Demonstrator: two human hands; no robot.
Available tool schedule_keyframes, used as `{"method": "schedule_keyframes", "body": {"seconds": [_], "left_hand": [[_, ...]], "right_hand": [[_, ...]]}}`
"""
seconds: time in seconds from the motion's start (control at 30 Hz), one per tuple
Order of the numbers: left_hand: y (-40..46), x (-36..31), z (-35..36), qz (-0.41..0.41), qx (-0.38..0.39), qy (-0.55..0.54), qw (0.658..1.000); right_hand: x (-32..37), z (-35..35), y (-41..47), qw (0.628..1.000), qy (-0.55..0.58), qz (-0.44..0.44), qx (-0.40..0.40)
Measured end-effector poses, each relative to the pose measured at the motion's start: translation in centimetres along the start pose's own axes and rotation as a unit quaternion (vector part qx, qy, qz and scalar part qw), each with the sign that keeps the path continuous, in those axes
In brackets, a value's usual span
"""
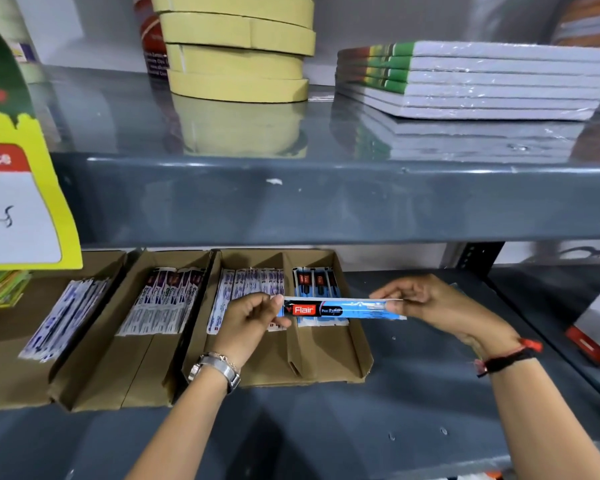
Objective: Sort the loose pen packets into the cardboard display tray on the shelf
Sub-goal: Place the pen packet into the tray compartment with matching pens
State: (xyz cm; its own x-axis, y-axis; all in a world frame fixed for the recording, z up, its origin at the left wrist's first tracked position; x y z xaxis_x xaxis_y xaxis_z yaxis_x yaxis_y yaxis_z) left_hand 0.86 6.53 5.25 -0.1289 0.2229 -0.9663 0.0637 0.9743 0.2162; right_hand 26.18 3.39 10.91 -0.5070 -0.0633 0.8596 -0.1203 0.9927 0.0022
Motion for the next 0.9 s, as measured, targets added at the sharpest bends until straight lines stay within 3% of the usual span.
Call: {"method": "schedule_keyframes", "body": {"seconds": [0.13, 0.23, 0.33, 0.4, 0.53, 0.67, 0.77, 0.9], "left_hand": [[-0.1, -0.2, -0.1, -0.019, -0.003, -0.018, 1.0], [-0.2, 1.3, 0.0, -0.083, -0.017, -0.04, 0.996], [-1.6, 4.1, -0.6, -0.08, -0.07, 0.143, 0.984], [-3.0, 6.2, -1.1, -0.037, -0.042, 0.319, 0.946], [-3.9, 10.5, -1.0, -0.021, 0.067, 0.464, 0.883], [-4.0, 11.6, -0.5, -0.004, 0.093, 0.531, 0.842], [-3.9, 11.5, -0.6, -0.009, 0.098, 0.513, 0.853], [-3.6, 10.7, -0.7, -0.009, 0.056, 0.442, 0.895]], "right_hand": [[-0.8, -0.1, -0.5, 0.999, 0.031, 0.005, -0.016], [-2.1, 1.1, 0.0, 0.99, 0.099, 0.024, -0.101], [-3.6, 3.1, 1.1, 0.959, 0.196, 0.076, -0.187], [-4.3, 5.0, 2.0, 0.948, 0.208, 0.106, -0.215], [-5.2, 8.8, 4.8, 0.96, 0.118, 0.127, -0.219], [-5.2, 10.1, 6.7, 0.972, 0.017, 0.127, -0.198], [-5.1, 10.5, 7.5, 0.976, -0.075, 0.11, -0.173], [-5.3, 10.5, 7.7, 0.969, -0.2, 0.081, -0.117]]}}
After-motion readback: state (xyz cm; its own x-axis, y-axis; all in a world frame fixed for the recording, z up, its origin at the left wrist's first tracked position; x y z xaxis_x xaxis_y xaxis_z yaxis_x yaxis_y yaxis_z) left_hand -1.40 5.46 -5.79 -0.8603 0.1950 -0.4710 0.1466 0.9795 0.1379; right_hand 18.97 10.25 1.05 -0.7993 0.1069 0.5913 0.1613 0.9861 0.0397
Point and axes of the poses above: each hand's wrist, its own y-axis towards the middle knuckle, its own z-axis out of the palm, x = y × z, the point moved 1 cm from there along y, towards the middle knuckle, and after that the axes turned 4 degrees about -x, right-handed, at the moved point
